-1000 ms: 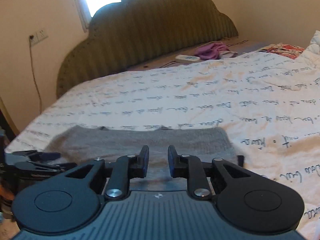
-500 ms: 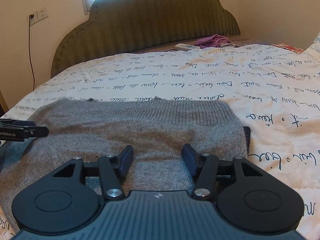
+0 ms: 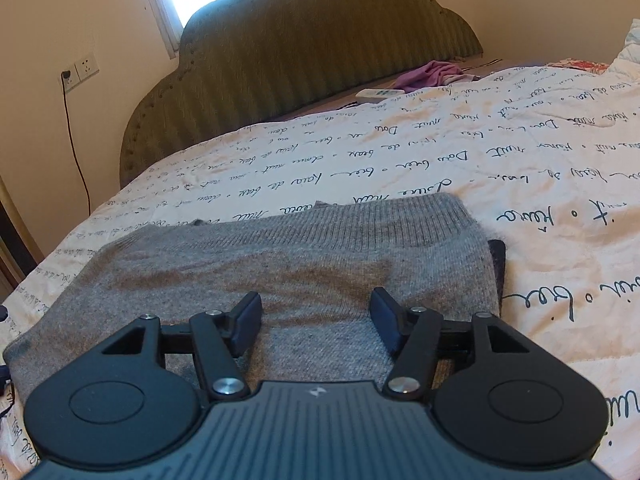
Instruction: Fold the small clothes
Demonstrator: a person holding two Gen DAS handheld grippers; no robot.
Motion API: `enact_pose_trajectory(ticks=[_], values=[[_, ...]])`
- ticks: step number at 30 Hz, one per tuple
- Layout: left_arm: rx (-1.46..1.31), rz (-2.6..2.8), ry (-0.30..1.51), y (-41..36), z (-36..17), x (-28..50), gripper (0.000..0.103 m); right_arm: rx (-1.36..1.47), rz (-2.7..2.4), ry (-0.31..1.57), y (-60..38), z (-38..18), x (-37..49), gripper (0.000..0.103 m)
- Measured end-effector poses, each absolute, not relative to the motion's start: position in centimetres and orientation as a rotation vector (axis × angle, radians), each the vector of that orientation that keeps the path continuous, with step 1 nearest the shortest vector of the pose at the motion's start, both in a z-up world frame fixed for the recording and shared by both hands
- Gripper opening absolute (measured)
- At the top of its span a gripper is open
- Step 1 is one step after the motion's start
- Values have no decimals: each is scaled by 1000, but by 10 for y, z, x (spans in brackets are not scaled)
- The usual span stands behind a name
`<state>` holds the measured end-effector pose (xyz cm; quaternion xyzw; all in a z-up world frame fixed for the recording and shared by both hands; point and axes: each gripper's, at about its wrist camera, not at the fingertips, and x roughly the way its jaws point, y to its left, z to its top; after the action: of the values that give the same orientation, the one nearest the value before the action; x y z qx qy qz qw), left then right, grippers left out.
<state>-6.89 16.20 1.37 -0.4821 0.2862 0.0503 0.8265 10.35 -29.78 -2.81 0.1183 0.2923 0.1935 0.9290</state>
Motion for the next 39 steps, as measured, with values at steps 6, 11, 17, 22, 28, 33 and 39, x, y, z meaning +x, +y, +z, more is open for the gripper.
enact_pose_trajectory(ticks=[6, 11, 17, 22, 28, 33, 39], values=[[-1031, 139, 647, 151, 8, -59, 35, 239, 391, 599, -297, -28, 104, 59], [-936, 190, 669, 139, 9, -55, 10, 244, 392, 599, -297, -28, 104, 59], [-890, 209, 686, 137, 10, -50, 5, 245, 391, 599, -297, -28, 103, 59], [-828, 230, 676, 131, 17, -44, 3, 246, 391, 599, -297, -28, 104, 59], [-633, 159, 622, 101, 45, -45, 2, 249, 391, 599, -297, -28, 104, 59], [-516, 68, 557, 68, 65, -42, 2, 300, 387, 649, -302, -13, 109, 61], [-399, 43, 548, 37, 57, -41, 2, 447, 681, 748, -272, 42, 147, 77]])
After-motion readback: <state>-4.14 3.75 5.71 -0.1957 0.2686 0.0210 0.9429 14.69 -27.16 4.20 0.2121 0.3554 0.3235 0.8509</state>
